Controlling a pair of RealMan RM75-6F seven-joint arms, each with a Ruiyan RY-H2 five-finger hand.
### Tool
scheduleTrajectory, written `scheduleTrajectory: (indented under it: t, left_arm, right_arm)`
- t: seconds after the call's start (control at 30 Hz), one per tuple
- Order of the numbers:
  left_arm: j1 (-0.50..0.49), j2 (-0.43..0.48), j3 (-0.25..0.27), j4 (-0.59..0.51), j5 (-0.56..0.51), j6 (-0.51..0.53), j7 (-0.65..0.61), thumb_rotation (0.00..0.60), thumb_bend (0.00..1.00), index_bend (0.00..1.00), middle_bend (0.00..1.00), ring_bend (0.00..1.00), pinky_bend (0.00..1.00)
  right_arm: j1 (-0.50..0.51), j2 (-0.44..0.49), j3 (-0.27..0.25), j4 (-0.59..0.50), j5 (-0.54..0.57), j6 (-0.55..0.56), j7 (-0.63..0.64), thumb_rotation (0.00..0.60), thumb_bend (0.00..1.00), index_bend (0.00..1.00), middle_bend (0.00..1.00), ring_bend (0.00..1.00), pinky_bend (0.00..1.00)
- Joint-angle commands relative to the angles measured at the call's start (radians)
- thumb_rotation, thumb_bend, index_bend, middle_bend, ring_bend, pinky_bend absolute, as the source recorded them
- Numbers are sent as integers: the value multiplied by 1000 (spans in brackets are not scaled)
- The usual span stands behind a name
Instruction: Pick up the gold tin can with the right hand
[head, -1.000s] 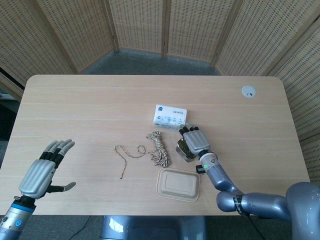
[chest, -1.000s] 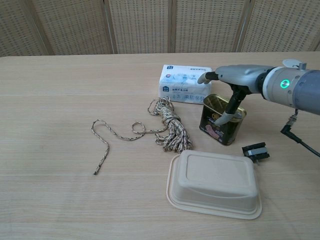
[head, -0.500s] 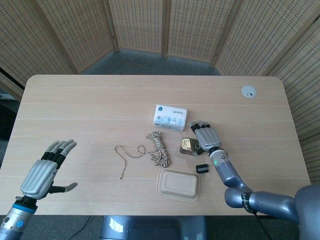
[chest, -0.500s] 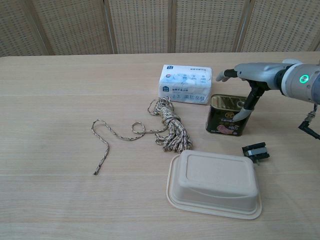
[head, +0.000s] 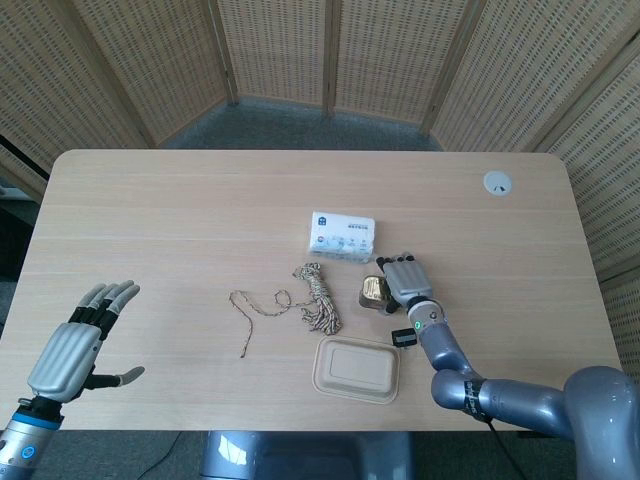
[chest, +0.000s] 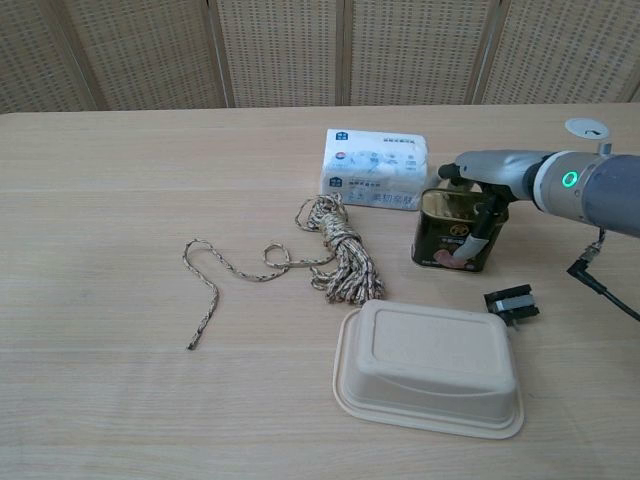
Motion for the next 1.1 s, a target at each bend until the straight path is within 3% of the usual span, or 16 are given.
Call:
scheduleTrajectory:
  t: [0.03,0.13,0.23,0.33,0.63,0.9,1.1]
  left_arm:
    - [1,2,0,1,1,1,-1,600,138,0,0,0,0]
    - [0,3,-1,-1,3,0,2,600,140,0,0,0,0]
    - [-3,1,-2,-3,1,-6,6,600,139,0,0,0,0]
    - [-4,-1,-4,-5,-1,-8,10,600,139,0,0,0,0]
    - [-4,-1,-3,-10,-4,-12,20,600,139,0,0,0,0]
    - [7,2,6,-18,13,0,25,600,139,0,0,0,0]
    - [18,0,13,-8,22,12,11,600,138,0,0,0,0]
  right_arm:
    - [3,-9,2,17,5,-4,-5,600,111,394,577,459,350]
    - [-5,-10,11,26,-18,3,14,600,118,513,710,612,502]
    - [-18,-8,21,31,-57,14,45,600,119,615,830,748,580]
    - [-31,-2,28,32,-94,19,77,600,122,676,887,816,618]
    - [-63,65,58,-25,-178,37,142,600,123,714,924,886,650]
    - [-66,209,139,-203,-217,95,157,600,119,719,928,890,650]
    - [-49,302,218,-330,-180,139,141,600,118,726,937,898,650]
